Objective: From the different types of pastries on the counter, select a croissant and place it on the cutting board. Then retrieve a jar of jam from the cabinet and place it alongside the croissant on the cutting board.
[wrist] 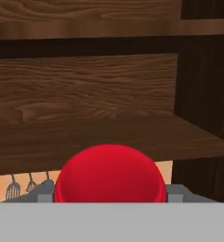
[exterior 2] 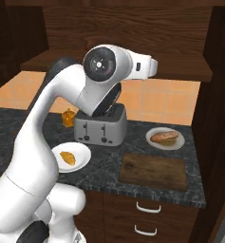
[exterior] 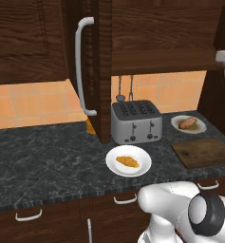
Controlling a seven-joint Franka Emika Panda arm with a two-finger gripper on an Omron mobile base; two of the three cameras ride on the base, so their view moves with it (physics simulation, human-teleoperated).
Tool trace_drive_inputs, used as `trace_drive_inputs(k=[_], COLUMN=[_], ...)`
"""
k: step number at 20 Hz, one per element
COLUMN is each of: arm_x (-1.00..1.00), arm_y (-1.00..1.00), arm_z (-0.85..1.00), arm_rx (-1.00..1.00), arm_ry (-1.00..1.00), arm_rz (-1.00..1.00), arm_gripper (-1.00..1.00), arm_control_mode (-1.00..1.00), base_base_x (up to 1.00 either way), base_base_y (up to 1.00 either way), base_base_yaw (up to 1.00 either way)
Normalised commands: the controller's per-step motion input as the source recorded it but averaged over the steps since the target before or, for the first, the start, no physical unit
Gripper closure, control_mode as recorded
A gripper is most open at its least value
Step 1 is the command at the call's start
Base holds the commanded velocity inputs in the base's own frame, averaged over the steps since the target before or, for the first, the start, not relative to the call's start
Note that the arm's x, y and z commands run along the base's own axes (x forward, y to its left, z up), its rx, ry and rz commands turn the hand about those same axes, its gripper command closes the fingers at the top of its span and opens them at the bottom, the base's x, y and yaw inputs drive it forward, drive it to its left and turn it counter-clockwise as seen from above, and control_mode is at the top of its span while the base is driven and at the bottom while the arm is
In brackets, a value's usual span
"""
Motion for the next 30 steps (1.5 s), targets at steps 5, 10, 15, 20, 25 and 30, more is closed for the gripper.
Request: trace_drive_inputs(k=[5, 10, 15, 20, 25, 30], arm_x=[-1.00, -0.56, -0.08, -0.22, -0.34, -0.34], arm_y=[0.37, 0.28, 0.00, 0.00, 0.03, 0.21], arm_z=[-0.34, -0.43, -0.87, -0.90, -0.70, -0.72], arm_rx=[-0.10, -0.07, 0.00, 0.00, 0.00, 0.00], arm_ry=[0.00, 0.00, 0.00, 0.00, 0.05, 0.03], arm_rz=[0.00, 0.00, 0.01, 0.02, 0.00, 0.00], arm_gripper=[1.00, 1.00, 1.00, 1.00, 1.00, 1.00], arm_control_mode=[-1.00, -1.00, -1.00, -1.00, -1.00, -1.00], base_base_x=[0.00, 0.00, 0.00, 0.00, 0.00, 0.00], base_base_y=[0.00, 0.00, 0.00, 0.00, 0.00, 0.00], base_base_yaw=[0.00, 0.00, 0.00, 0.00, 0.00, 0.00])
